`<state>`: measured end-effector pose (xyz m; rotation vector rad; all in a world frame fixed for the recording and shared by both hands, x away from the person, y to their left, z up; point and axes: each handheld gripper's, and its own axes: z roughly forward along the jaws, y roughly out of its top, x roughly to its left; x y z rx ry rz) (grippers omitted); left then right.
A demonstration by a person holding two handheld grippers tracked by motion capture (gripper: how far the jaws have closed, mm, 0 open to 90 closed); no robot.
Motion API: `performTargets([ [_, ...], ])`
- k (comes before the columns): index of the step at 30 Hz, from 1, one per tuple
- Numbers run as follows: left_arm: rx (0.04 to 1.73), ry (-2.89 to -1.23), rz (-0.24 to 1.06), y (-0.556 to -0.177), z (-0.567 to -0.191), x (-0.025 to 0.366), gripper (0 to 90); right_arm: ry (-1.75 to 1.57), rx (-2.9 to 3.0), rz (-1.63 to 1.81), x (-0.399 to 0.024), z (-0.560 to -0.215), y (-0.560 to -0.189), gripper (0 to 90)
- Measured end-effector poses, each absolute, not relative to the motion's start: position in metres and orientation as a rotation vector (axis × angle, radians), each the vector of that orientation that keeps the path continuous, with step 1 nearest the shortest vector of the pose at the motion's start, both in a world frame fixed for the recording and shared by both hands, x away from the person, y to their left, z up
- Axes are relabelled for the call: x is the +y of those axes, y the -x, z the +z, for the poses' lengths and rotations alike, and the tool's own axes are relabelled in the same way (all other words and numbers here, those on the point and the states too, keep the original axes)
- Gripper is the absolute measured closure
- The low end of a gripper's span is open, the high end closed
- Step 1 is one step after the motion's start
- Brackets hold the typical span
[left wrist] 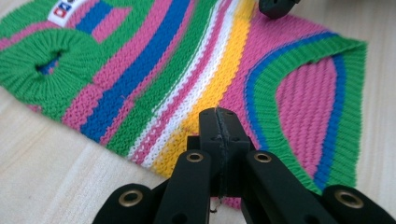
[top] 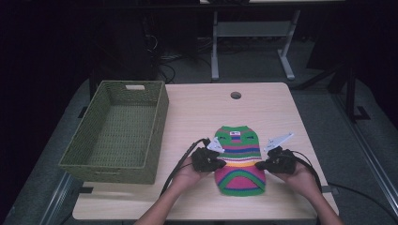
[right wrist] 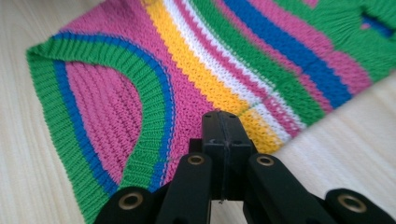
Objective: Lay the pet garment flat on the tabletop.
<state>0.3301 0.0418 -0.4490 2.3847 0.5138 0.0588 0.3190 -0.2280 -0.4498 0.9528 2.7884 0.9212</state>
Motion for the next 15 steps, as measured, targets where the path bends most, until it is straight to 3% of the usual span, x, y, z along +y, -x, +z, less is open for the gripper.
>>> performTargets([
  [15,0.578,-2.406,0.074,-0.339,-0.457,0.055,90.0,-0.943,2.783,0.928,-0.213,-0.455,-0.325,89.6],
])
